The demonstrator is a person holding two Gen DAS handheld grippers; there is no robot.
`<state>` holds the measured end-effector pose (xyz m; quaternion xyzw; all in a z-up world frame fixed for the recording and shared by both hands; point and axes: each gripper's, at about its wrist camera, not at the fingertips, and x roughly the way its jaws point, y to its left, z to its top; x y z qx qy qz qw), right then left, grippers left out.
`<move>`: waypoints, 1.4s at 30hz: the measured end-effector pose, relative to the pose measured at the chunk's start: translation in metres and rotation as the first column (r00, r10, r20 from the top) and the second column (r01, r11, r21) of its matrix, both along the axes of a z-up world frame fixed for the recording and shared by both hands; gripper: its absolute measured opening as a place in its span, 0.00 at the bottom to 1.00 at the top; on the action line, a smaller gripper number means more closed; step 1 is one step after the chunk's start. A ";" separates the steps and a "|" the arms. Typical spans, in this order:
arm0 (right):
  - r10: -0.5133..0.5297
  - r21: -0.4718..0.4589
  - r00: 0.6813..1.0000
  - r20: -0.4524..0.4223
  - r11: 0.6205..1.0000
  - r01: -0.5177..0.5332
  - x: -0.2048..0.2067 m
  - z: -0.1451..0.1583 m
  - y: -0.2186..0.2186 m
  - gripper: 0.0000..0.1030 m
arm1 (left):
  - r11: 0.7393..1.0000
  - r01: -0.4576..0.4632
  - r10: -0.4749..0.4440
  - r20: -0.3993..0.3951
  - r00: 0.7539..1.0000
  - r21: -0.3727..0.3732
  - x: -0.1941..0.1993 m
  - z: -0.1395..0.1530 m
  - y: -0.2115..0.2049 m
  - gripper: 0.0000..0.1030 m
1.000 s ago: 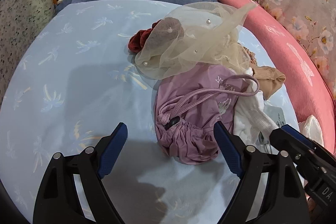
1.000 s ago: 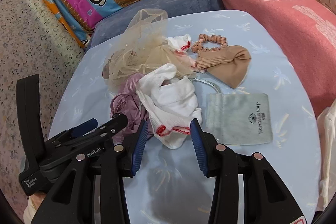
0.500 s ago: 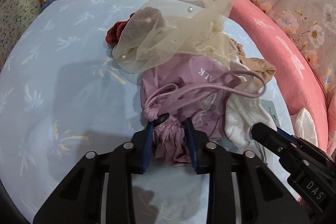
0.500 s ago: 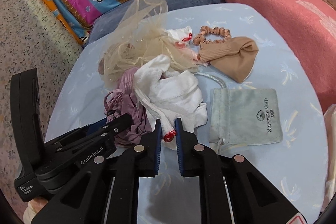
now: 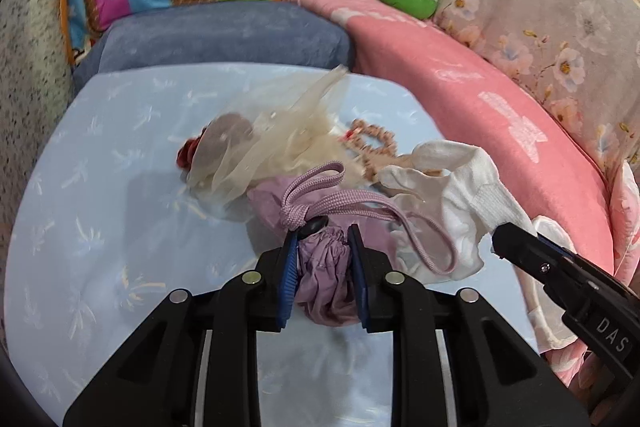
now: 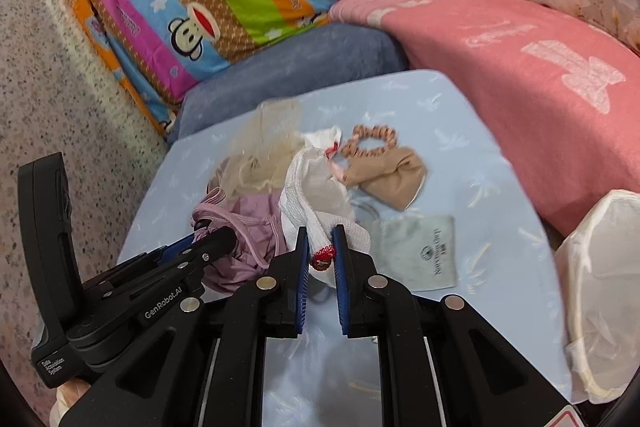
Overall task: Collect trash
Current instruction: 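Carry the mauve bag and white cloth to the wastebasket and release them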
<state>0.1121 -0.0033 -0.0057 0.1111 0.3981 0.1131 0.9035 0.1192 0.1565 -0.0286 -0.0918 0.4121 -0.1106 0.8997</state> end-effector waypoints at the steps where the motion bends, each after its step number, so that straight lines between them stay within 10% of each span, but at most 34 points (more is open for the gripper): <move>1: -0.008 0.003 1.000 0.014 1.000 0.007 -0.003 0.007 -0.005 0.11 | 1.000 0.008 -0.008 0.015 1.000 0.000 -0.002 0.007 -0.004 0.23; 16: -0.175 0.037 0.975 0.140 0.984 0.172 -0.052 0.066 -0.113 0.11 | 0.983 0.181 -0.183 0.168 0.969 0.026 -0.016 0.074 -0.096 0.23; 42: -0.441 0.057 0.893 0.093 0.898 0.437 -0.125 0.038 -0.270 0.11 | 0.870 0.485 -0.492 0.167 0.854 0.088 -0.053 0.085 -0.276 0.23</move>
